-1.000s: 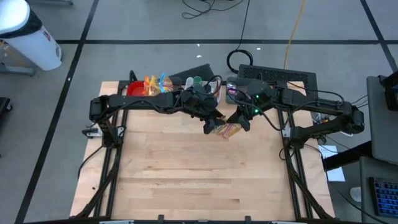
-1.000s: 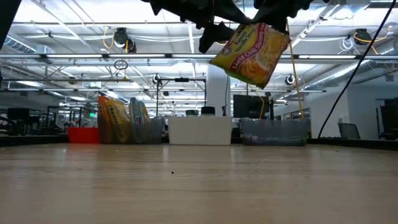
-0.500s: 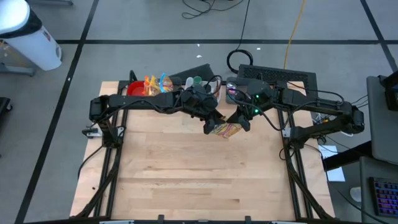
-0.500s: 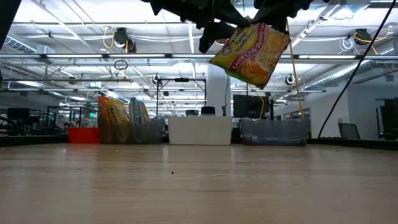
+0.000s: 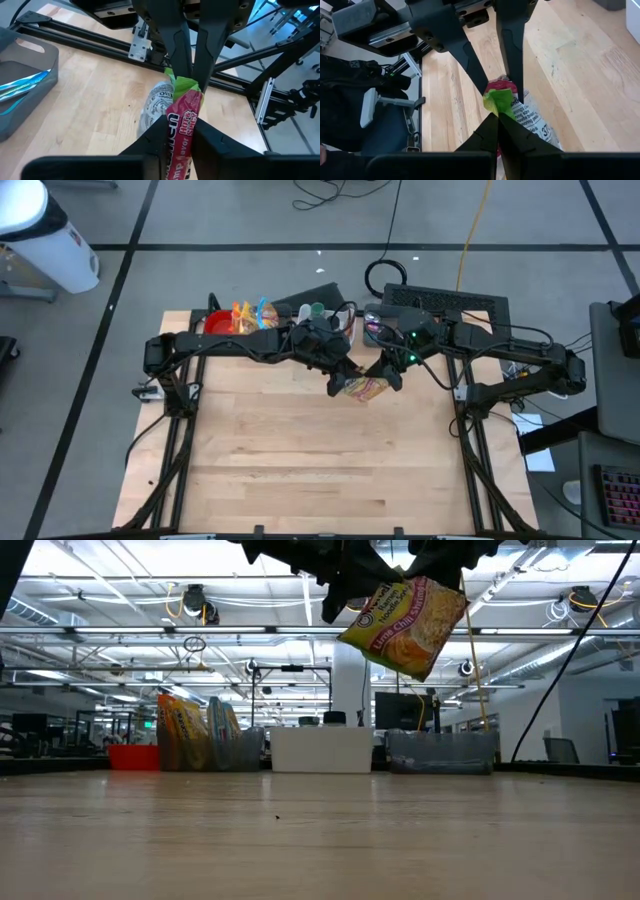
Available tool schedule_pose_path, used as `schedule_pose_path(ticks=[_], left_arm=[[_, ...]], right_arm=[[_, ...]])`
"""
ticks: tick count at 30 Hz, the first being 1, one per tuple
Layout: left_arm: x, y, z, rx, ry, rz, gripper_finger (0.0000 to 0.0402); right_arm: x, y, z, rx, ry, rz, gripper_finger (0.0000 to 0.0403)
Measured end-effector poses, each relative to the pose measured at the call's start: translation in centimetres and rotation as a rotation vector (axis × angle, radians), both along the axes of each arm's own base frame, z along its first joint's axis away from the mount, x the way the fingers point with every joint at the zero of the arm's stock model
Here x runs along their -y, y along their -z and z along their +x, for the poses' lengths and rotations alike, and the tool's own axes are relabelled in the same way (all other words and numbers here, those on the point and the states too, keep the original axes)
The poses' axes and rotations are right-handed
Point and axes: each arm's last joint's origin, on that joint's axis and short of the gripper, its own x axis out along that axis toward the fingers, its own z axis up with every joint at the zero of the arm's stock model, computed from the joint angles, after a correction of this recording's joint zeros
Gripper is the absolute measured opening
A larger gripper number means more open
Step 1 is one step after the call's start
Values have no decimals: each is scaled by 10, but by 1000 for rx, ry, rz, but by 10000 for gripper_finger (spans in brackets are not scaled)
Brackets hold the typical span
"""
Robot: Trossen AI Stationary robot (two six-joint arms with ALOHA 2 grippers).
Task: Pick & Place Food Item
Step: Put the green noodle pack into the left black bin
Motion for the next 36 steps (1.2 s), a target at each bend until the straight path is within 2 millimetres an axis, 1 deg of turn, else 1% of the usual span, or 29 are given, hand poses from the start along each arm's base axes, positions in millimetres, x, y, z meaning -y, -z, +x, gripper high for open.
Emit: schedule_pose_path(ticks=[7,17,26,31,36], left_arm=[[0,-1,0,8,1,0,40],[0,-1,0,11,4,0,6],[0,-2,0,13,15,-6,4],[0,-1,0,10,15,-6,7],[0,-1,0,8,14,-7,5]], right_arm=[[0,0,0,-1,1,0,0],[0,0,0,2,1,-1,0],[0,0,0,4,0,-1,5],[0,-1,1,12,-4,-14,31],[0,-2,0,23,-18,-37,86]])
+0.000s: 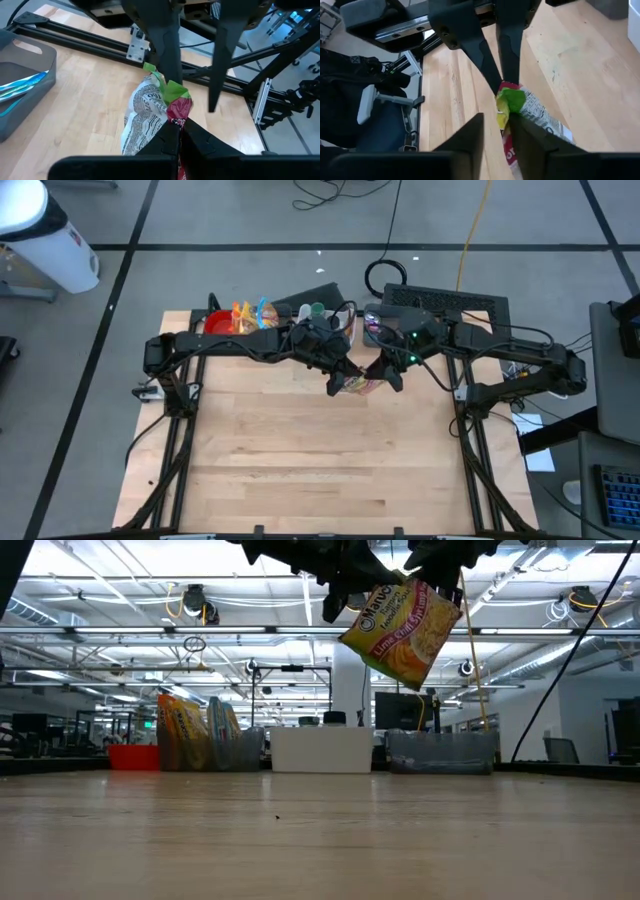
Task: Pick & Place Food Item
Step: Put the green noodle pack into the left black bin
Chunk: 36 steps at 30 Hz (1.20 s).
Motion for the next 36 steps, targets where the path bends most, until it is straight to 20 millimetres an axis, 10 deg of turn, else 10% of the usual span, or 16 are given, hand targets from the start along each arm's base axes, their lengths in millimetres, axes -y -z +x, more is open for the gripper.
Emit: schedule_pose_path(ticks=[15,36], left_arm=[[0,-5,-2,22,40,-34,4],[-12,-19,-9,94,51,-48,3]], right_arm=[[8,-12,-34,6,-3,-36,229],[5,-6,-40,-50,-54,-91,125]])
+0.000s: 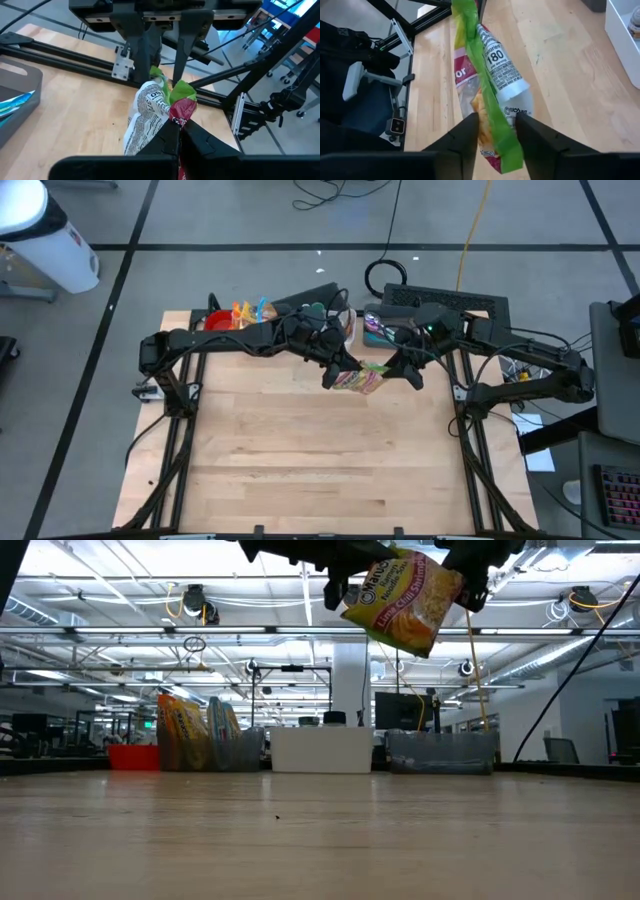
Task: Pick & Place Food Item
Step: Put the green noodle pack into the left black bin
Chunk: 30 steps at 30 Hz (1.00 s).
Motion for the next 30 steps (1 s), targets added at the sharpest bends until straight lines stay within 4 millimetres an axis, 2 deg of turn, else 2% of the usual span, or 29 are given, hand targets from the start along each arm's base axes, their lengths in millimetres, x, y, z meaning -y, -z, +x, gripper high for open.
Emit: schedule_pose_path(ticks=[8,19,30], left_arm=[[-1,2,-1,-20,1,7,5],[-1,5,-2,-47,-1,7,3],[-4,5,-2,-48,-10,5,7]], right_arm=[[2,0,0,2,19,-35,64],[8,-4,1,51,32,-58,4],[8,-3,1,48,28,-56,15]])
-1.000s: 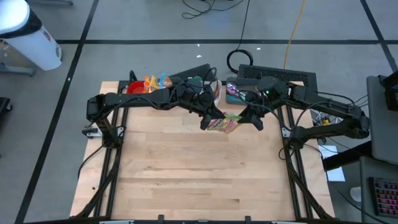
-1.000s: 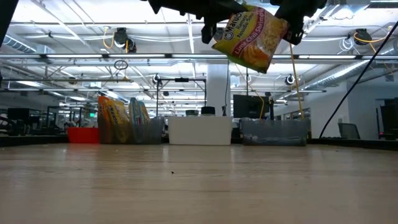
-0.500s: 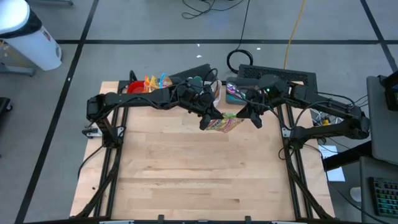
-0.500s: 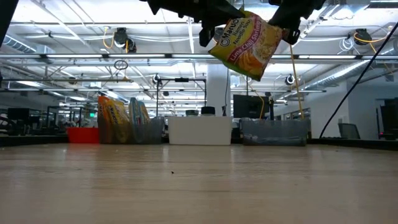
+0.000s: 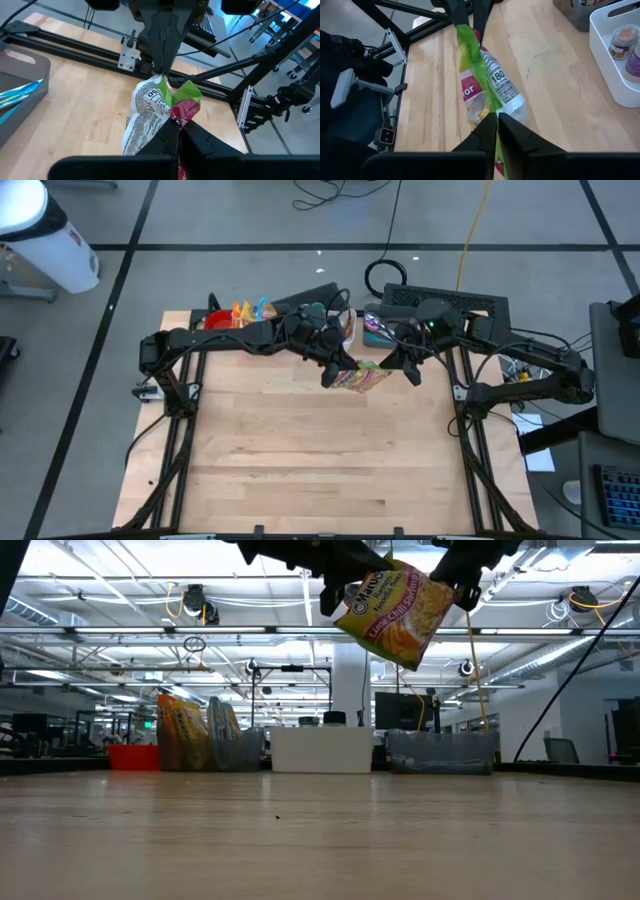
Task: Pick & Place Food Item
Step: Put the green noodle pack into the left black bin
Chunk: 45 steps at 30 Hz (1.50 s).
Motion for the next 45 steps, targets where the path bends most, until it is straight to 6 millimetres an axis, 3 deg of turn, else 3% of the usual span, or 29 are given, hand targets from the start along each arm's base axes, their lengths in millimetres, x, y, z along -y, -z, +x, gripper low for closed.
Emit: schedule_pose_path(ticks=[18,30,35,38,45], left_arm=[[-4,0,-1,3,-10,-2,5],[-4,-3,0,30,-10,2,3],[-4,-3,0,29,-11,-2,4],[-4,-3,0,29,-10,-5,5],[-4,-3,0,27,-14,-15,6]], right_arm=[[-1,0,0,5,-33,-6,11],[0,0,0,-2,-7,-25,81],[1,1,0,-10,20,-25,91],[1,1,0,-10,19,-25,79],[1,1,0,-9,12,-39,6]])
